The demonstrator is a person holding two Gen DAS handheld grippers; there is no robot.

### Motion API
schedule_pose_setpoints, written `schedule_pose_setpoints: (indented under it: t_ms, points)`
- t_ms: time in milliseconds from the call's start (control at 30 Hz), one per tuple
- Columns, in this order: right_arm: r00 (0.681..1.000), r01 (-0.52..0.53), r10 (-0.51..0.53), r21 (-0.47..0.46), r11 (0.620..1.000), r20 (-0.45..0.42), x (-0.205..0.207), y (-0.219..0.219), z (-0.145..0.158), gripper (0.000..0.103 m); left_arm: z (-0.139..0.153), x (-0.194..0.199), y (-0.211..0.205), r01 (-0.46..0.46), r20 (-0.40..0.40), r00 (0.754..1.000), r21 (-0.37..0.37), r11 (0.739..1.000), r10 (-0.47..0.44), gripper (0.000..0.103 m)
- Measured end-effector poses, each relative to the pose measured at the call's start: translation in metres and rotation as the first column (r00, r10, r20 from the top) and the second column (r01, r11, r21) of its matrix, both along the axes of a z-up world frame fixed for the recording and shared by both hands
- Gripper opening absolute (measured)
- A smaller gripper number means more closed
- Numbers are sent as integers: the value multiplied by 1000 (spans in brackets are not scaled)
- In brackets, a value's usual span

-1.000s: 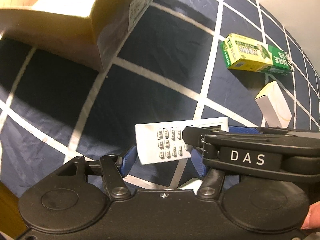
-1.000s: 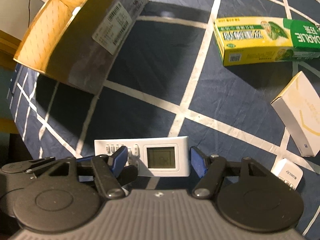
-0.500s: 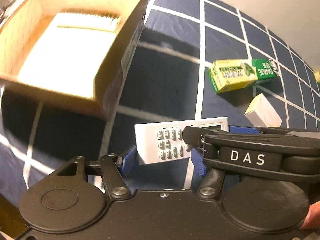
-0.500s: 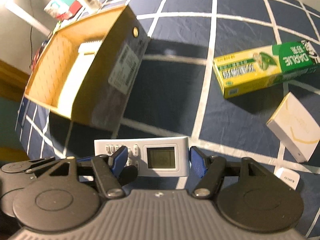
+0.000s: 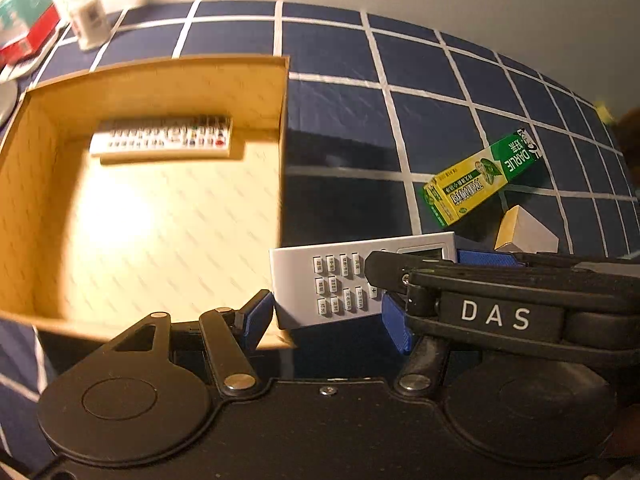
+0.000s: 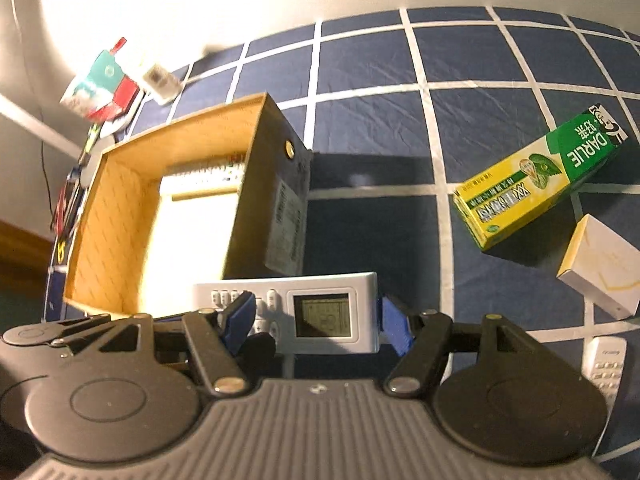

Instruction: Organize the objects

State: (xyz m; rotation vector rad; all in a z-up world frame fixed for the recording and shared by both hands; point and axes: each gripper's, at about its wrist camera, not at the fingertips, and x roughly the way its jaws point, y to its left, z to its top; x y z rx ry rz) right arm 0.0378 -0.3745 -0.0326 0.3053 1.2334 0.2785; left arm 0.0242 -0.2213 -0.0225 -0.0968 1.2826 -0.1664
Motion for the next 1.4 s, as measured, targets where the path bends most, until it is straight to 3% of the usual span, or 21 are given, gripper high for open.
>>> schedule_pose_setpoints:
  t_ms: [267, 833, 1400]
  points:
    - [997, 68, -68, 0, 998, 26, 6, 42, 10, 68, 8, 15, 43, 61, 25, 998, -2, 998, -61, 59]
    - [998, 63, -63, 1, 998, 29, 36, 142, 6, 68, 2, 41, 141, 52, 25, 998, -2, 999, -52, 59]
    - [999, 45, -45, -13, 999, -14, 115, 180, -28, 68, -34, 116, 176, 58, -15, 998, -9, 998, -58, 59]
